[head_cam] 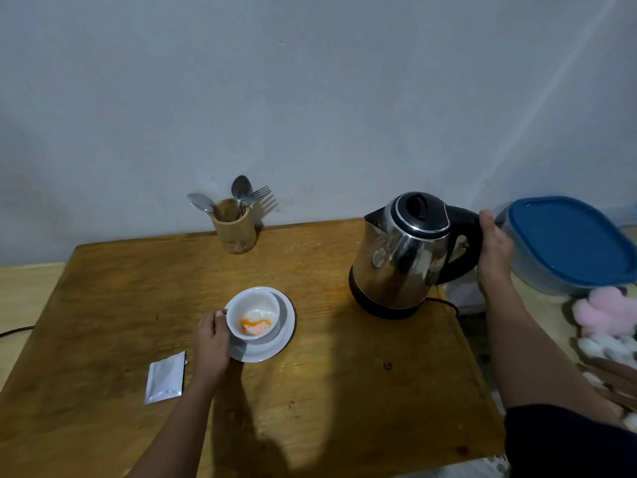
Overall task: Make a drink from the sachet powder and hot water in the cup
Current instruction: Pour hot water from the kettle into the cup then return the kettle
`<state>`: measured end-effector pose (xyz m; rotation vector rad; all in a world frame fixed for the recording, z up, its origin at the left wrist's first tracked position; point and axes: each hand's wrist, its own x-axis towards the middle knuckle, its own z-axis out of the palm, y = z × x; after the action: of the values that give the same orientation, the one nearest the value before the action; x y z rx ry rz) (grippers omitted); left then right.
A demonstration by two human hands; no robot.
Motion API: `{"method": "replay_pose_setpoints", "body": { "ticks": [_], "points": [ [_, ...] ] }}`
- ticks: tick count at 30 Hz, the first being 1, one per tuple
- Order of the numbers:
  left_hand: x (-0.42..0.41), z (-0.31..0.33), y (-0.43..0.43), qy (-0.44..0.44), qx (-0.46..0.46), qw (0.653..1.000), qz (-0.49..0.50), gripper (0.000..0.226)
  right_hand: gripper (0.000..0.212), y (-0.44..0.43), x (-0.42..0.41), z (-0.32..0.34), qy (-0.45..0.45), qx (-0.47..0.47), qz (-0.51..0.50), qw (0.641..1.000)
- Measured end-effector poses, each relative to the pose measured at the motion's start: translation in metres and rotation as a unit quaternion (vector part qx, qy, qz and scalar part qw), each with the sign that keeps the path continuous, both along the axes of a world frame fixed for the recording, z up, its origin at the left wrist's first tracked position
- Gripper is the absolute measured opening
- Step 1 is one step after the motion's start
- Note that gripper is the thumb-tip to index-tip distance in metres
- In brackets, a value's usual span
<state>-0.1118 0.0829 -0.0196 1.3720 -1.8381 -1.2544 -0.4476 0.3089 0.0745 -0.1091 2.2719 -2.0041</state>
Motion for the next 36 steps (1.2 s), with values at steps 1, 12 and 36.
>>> {"method": "replay_pose_setpoints", "body": {
  "ticks": [1, 12, 36],
  "points": [
    [0.0, -0.001, 0.0, -0.002, 0.0, 1.0, 0.003, 0.024, 0.029, 0.001, -0.001, 0.0, 0.002, -0.002, 0.001, 1.0],
    [-0.004, -0.011, -0.003, -0.022, 0.017, 0.999, 0.023, 0.029, 0.044, 0.002, 0.004, -0.002, 0.009, -0.089, 0.007, 0.996],
    [0.01, 0.009, -0.02, -0.102, 0.071, 0.988, -0.093, 0.029, 0.035, -0.059, 0.084, 0.072, 0.062, 0.107, 0.188, 0.974]
  ]
}}
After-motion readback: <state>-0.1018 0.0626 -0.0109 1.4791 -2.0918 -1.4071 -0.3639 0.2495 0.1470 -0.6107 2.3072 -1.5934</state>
